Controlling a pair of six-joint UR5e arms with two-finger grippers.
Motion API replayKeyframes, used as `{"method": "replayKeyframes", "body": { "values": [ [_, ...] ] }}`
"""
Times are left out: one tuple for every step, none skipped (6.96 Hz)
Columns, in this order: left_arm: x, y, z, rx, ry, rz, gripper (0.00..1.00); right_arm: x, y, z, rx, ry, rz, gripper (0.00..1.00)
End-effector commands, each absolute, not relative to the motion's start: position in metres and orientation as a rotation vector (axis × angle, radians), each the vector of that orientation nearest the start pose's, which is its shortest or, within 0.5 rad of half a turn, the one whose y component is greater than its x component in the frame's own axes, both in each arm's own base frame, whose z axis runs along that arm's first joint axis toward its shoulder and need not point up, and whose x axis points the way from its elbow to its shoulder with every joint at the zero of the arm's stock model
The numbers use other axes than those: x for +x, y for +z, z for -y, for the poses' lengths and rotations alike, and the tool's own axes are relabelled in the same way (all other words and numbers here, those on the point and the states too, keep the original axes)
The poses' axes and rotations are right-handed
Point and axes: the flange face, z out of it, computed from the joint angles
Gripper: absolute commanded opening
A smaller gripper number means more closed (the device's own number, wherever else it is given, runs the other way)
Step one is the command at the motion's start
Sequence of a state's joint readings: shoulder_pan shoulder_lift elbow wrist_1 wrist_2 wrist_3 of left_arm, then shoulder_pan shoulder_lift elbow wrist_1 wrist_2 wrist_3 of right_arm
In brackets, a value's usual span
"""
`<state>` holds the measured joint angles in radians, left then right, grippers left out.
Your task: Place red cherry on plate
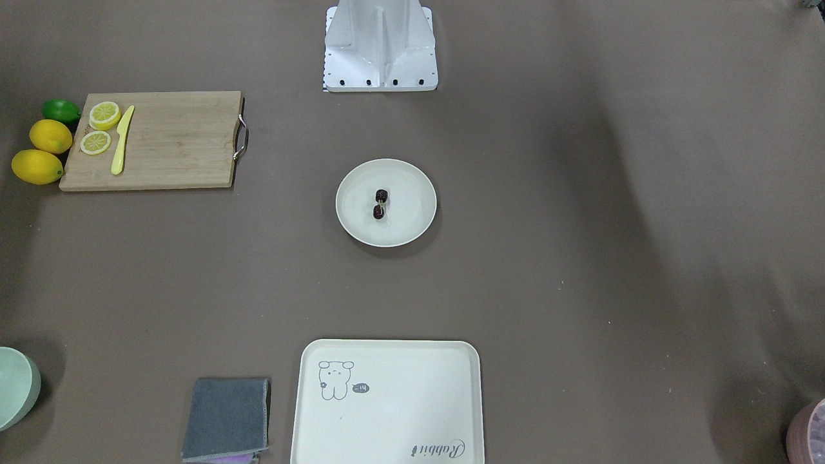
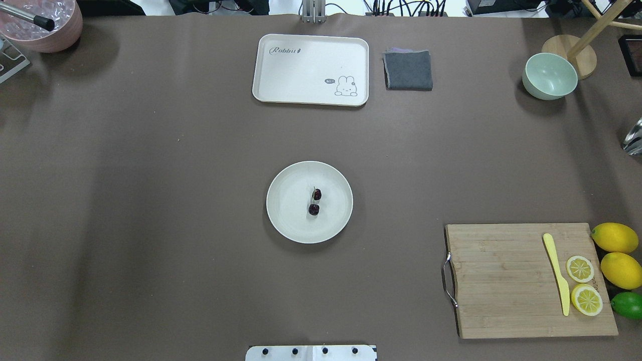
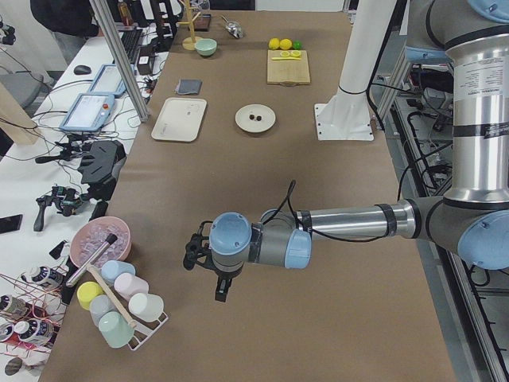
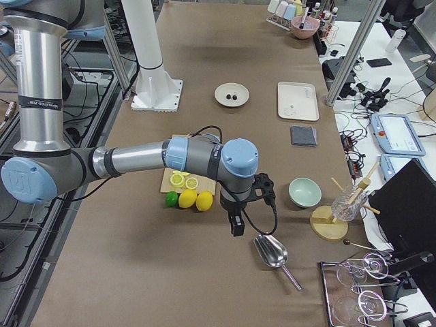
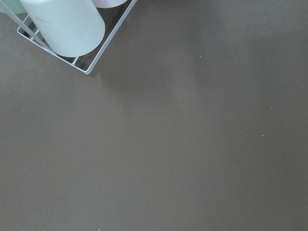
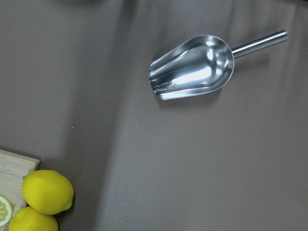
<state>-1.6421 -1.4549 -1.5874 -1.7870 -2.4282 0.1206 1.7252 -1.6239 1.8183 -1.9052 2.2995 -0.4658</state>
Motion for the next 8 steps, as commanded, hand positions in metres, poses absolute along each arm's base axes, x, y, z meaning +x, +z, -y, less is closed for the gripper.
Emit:
{"method": "replayKeyframes", "body": {
  "values": [
    [-0.094,0.682,0.431,0.193,0.102,-0.845,0.98,0.138,0.600,0.434,0.113,-0.249,0.727,1.00],
    [-0.094,0.682,0.432,0.189,0.100,-0.843,0.98,0.139,0.611,0.434,0.120,-0.252,0.707,1.00],
    [-0.098,0.680,0.432,0.189,0.089,-0.844,0.98,0.140,0.610,0.439,0.137,-0.250,0.711,1.00],
    [-0.100,0.684,0.428,0.166,0.080,-0.846,0.98,0.139,0.606,0.442,0.147,-0.252,0.718,1.00],
    [-0.110,0.689,0.414,0.181,0.083,-0.843,0.98,0.139,0.602,0.444,0.158,-0.255,0.724,1.00],
    [-0.113,0.693,0.402,0.195,0.117,-0.835,0.98,0.138,0.589,0.443,0.188,-0.261,0.737,1.00],
    [-0.115,0.691,0.406,0.199,0.116,-0.829,0.98,0.139,0.580,0.444,0.206,-0.267,0.730,1.00],
    [-0.118,0.687,0.409,0.210,0.116,-0.819,0.98,0.142,0.575,0.448,0.218,-0.266,0.727,1.00]
  ]
}}
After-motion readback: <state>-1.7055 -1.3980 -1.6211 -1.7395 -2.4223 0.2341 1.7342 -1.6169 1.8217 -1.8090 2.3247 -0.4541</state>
